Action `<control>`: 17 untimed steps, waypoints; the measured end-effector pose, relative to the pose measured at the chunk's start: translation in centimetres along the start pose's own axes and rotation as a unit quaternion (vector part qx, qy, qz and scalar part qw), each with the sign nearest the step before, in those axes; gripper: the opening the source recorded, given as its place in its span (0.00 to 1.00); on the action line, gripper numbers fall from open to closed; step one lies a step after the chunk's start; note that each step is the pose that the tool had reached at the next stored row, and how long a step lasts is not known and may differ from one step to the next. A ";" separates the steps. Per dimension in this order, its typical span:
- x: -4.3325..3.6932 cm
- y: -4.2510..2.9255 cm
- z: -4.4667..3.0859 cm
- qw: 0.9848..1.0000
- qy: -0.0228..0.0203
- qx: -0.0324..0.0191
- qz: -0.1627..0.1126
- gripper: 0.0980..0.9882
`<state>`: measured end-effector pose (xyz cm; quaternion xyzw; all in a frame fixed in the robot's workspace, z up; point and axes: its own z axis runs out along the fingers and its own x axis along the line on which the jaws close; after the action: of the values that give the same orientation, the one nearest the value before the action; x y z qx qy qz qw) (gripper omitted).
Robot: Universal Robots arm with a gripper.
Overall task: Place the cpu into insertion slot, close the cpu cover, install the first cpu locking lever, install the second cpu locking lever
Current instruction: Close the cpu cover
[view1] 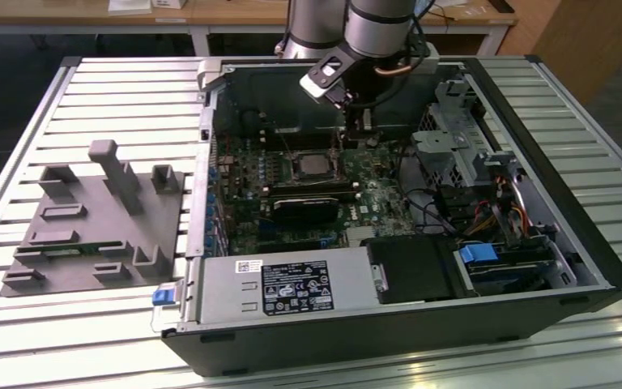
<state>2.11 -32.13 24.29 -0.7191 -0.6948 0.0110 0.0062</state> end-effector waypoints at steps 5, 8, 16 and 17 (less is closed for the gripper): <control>-0.04 -1.01 0.03 1.000 0.000 -0.002 0.000 0.01; -0.04 -1.26 0.04 1.000 0.000 -0.002 0.000 0.01; -0.12 -3.23 0.12 1.000 0.002 -0.009 0.000 0.01; -0.14 -3.50 0.14 1.000 0.002 -0.011 0.000 0.01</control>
<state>-1.40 -32.15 24.24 -0.7191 -0.6949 0.0022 0.0000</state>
